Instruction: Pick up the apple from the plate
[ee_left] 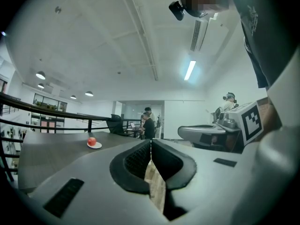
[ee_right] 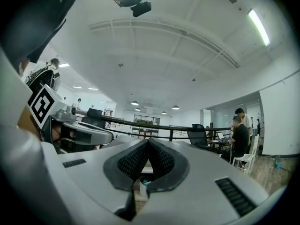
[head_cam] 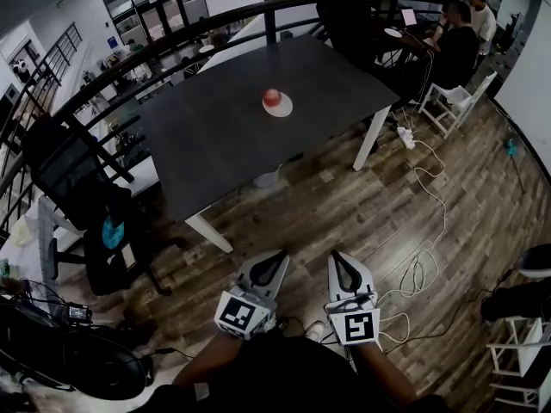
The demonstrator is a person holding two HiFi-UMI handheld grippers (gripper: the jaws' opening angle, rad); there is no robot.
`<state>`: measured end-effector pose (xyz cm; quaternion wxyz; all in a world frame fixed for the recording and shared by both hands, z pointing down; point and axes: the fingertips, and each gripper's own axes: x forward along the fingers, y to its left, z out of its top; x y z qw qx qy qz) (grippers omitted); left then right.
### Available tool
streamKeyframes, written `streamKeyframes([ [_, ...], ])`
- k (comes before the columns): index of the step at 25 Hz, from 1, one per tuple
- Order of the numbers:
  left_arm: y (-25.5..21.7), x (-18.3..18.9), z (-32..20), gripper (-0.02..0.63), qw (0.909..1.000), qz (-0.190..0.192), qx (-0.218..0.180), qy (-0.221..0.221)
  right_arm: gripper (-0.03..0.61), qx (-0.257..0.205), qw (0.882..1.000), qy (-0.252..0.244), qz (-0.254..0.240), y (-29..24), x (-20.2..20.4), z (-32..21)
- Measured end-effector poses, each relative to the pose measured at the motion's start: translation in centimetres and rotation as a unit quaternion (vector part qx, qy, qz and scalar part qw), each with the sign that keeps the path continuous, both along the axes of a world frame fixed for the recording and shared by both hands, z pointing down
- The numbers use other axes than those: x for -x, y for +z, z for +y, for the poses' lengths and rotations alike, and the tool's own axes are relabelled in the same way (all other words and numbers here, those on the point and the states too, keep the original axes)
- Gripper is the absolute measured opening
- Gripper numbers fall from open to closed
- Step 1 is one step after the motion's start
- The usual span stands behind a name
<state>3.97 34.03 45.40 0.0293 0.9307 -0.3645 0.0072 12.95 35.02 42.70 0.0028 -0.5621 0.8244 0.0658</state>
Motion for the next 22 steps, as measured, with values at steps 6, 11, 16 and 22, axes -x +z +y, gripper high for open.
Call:
streamKeyframes([
  [6, 0.4, 2.4, -1.5, 0.026, 1.0000, 0.002, 0.003, 0.003, 0.025, -0.009, 1.000, 0.002, -0.012, -0.6, 2.0, -1.5],
  [11, -0.7, 4.3, -2.9, 0.026, 0.9996, 0.016, -0.012, 0.018, 0.025, -0.010, 1.000, 0.012, -0.005, -0.7, 4.6, -3.1],
  [16, -1.3, 5.6, -3.9, 0.026, 0.9991, 0.023, -0.020, 0.031, 0.025, -0.007, 1.000, 0.022, 0.003, -0.8, 6.0, -4.0],
  [22, -1.7, 6.6, -5.3, 0.026, 0.9985, 0.031, -0.023, 0.038, 0.025, -0.008, 1.000, 0.025, 0.013, -0.7, 7.0, -4.9],
])
